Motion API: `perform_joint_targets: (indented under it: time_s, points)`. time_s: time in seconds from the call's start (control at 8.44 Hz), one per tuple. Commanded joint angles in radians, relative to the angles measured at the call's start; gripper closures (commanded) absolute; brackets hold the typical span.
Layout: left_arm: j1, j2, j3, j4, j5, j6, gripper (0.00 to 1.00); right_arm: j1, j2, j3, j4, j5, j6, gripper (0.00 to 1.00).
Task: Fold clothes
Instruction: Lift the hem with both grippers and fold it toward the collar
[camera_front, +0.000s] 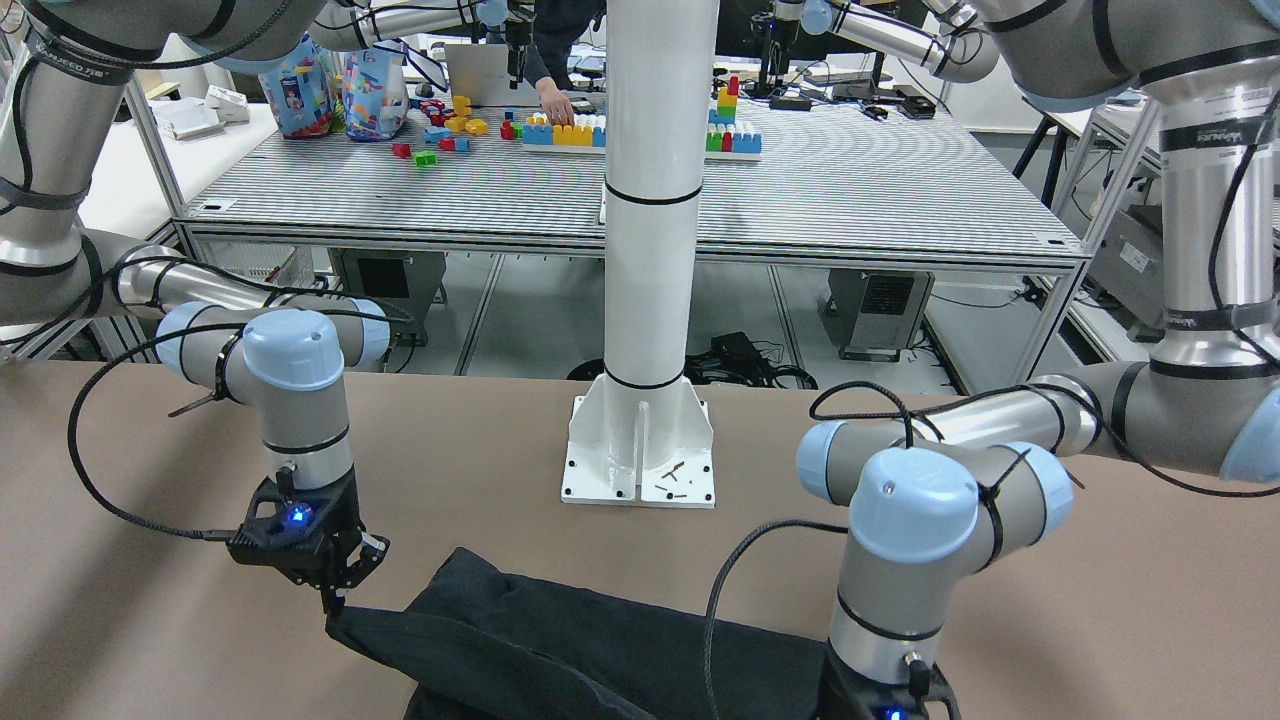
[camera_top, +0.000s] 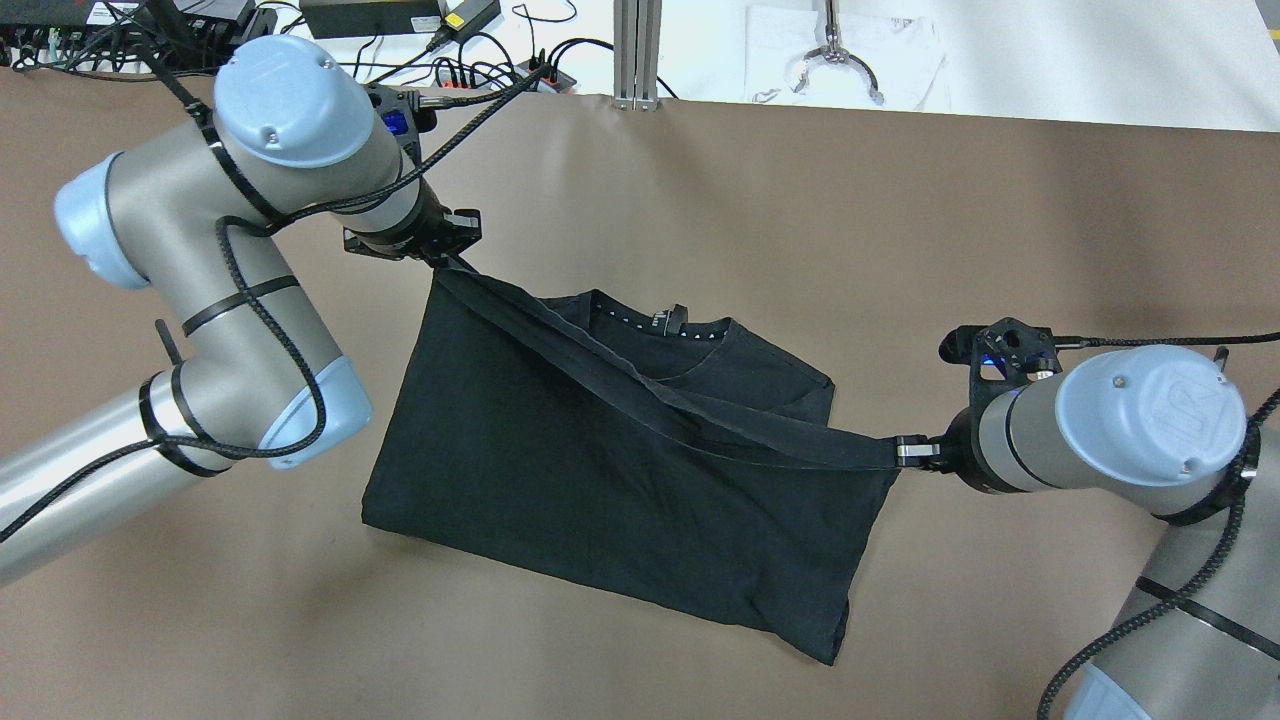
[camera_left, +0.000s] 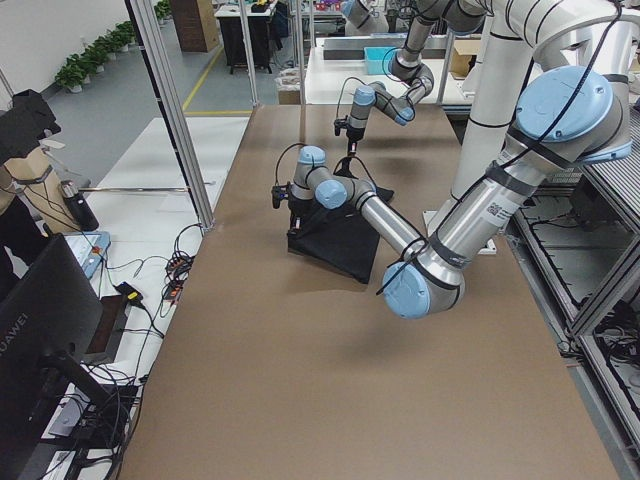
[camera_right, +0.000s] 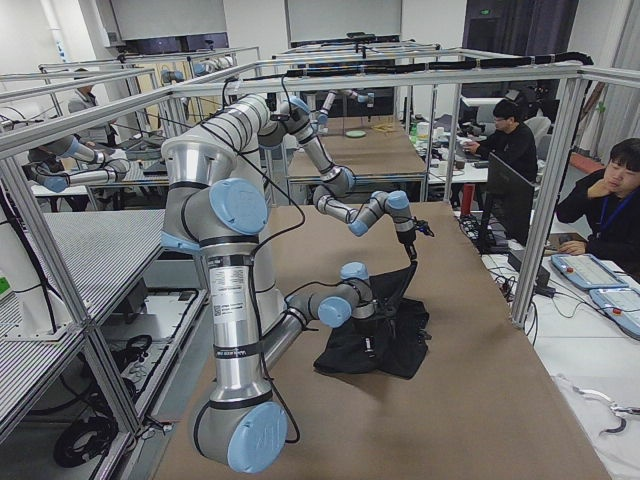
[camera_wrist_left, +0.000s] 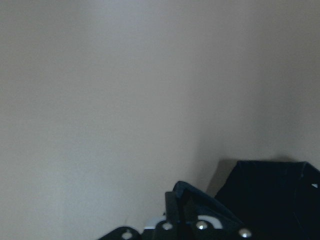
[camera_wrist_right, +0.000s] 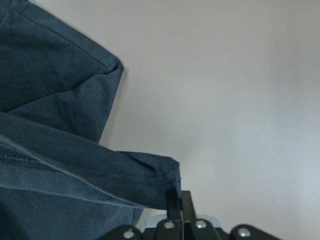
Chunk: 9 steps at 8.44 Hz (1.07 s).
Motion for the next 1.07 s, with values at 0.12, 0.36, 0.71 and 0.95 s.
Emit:
perform_joint_targets:
  time_s: [0.12, 0.36, 0.71, 0.95]
  points:
    - [0.003, -0.005, 0.174, -0.151, 0.005, 0.044, 0.71, -0.002, 0.039, -0.163, 0.066, -0.004, -0.012, 0.88]
    - [-0.006, 0.012, 0.146, -0.270, -0.012, 0.098, 0.00, 0.002, 0.052, -0.124, 0.079, 0.010, -0.012, 0.06]
    - [-0.003, 0.129, -0.037, -0.272, -0.053, 0.112, 0.00, 0.013, 0.050, -0.067, 0.081, 0.090, -0.039, 0.05]
    - [0.020, 0.287, -0.253, -0.277, -0.072, 0.091, 0.00, 0.009, 0.052, -0.061, 0.081, 0.082, -0.084, 0.05]
